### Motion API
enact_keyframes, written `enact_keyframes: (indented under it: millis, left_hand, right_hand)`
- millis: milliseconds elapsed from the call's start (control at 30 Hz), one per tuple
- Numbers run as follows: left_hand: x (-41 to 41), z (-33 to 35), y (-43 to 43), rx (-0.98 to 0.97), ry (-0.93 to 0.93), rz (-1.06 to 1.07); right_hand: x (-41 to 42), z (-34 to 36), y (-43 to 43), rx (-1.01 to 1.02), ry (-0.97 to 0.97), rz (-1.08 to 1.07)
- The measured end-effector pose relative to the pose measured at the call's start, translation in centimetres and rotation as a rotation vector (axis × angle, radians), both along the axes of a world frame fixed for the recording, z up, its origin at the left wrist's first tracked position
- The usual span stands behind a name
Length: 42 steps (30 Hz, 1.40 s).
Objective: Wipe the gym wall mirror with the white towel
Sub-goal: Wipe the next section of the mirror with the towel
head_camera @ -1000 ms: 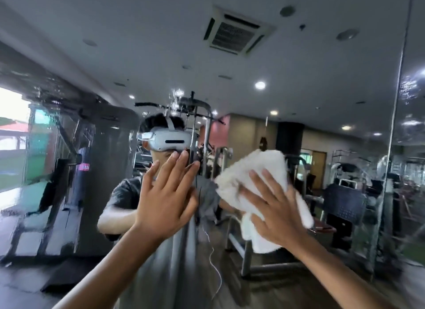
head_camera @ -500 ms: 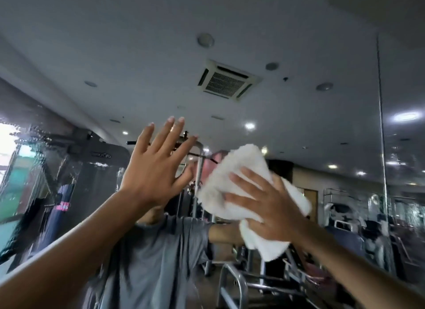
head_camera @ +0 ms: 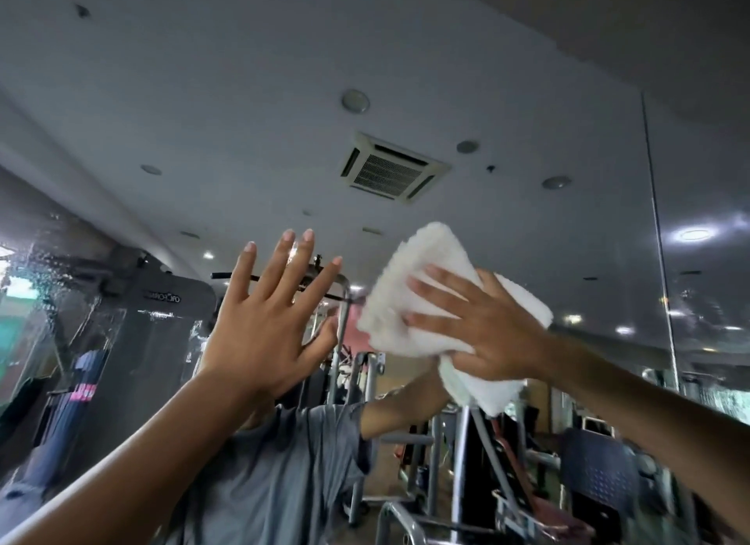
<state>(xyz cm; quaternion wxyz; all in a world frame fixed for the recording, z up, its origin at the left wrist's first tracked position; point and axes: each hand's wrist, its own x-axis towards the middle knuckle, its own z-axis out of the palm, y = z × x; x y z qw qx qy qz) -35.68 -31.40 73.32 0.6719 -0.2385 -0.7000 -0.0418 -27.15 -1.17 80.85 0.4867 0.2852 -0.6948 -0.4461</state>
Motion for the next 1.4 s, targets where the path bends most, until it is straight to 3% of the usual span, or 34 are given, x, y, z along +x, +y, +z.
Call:
enact_keyframes:
  millis: [67, 100, 200, 267, 333, 400, 500, 567, 600, 667, 733, 800, 867, 967, 1033, 1133, 1200, 1333, 1400]
  left_hand:
    - [0.3, 0.1, 0.0, 0.009, 0.028, 0.004]
    - [0.5, 0.4, 0.1, 0.015, 0.043, 0.010]
    - [1.4, 2.4, 0.4, 0.050, 0.109, 0.008]
    - [1.7, 4.2, 1.0, 0.080, 0.154, -0.004]
    - [1.7, 5.7, 1.7, 0.105, 0.158, -0.026]
    - [1.4, 7.2, 2.0, 0.138, 0.131, -0.047]
    - [1.1, 9.9, 1.3, 0.187, 0.058, -0.037]
    - [0.6, 11.2, 0.5, 0.175, 0.025, -0.023]
    - [0.4, 11.6, 0.3, 0.157, 0.019, -0.022]
    - [-0.2, 11.8, 0.2, 0.136, 0.016, -0.023]
    - [-0.4, 11.7, 0.2, 0.143, 0.018, -0.030]
    - [-0.3, 11.6, 0.2, 0.149, 0.026, -0.033]
    - [-0.3, 11.5, 0.1, 0.142, 0.022, -0.031]
    - [-0.2, 11.5, 0.1, 0.140, 0.014, -0.028]
    - [-0.1, 11.4, 0.1, 0.141, 0.011, -0.032]
    - [-0.2, 11.6, 0.2, 0.144, -0.004, -0.024]
    - [-0.3, 11.6, 0.2, 0.142, -0.011, -0.024]
    - [-0.1, 11.5, 0.4, 0.152, -0.018, 0.002]
    - [0.0, 11.7, 0.4, 0.146, -0.024, -0.001]
  right_hand:
    - [1.1, 2.1, 3.3, -0.001, 0.042, -0.067]
    - [1.4, 3.5, 4.1, -0.141, 0.073, -0.074]
    - [0.7, 7.8, 0.9, -0.868, 0.175, 0.048]
    - [-0.6, 9.6, -3.6, -1.120, 0.222, 0.106]
    - [-1.6, 9.1, -6.8, -1.007, 0.220, 0.096]
    - [-1.8, 7.4, -6.9, -0.710, 0.131, 0.070]
    - [-0.6, 6.4, -1.8, -0.286, -0.019, 0.074]
    - [0.1, 8.0, 2.0, -0.218, 0.005, 0.041]
    - [0.4, 9.4, 3.3, -0.285, 0.039, 0.031]
    - [0.3, 12.7, 3.8, -0.607, 0.134, 0.061]
    - [-0.5, 16.1, 1.1, -0.961, 0.225, 0.107]
    - [-1.5, 17.8, -3.1, -1.132, 0.299, 0.131]
    - [-2.2, 17.1, -6.6, -1.076, 0.266, 0.137]
    - [-2.0, 12.9, -7.5, -0.716, 0.125, 0.149]
    - [-1.3, 11.1, -5.2, -0.534, 0.005, 0.191]
    - [-0.9, 12.0, 0.0, -0.474, 0.000, 0.189]
    - [-0.9, 14.9, 2.4, -0.627, 0.110, 0.191]
    - [-1.9, 19.9, -3.6, -1.288, 0.366, 0.139]
    - [-2.9, 20.0, -8.8, -1.365, 0.394, 0.137]
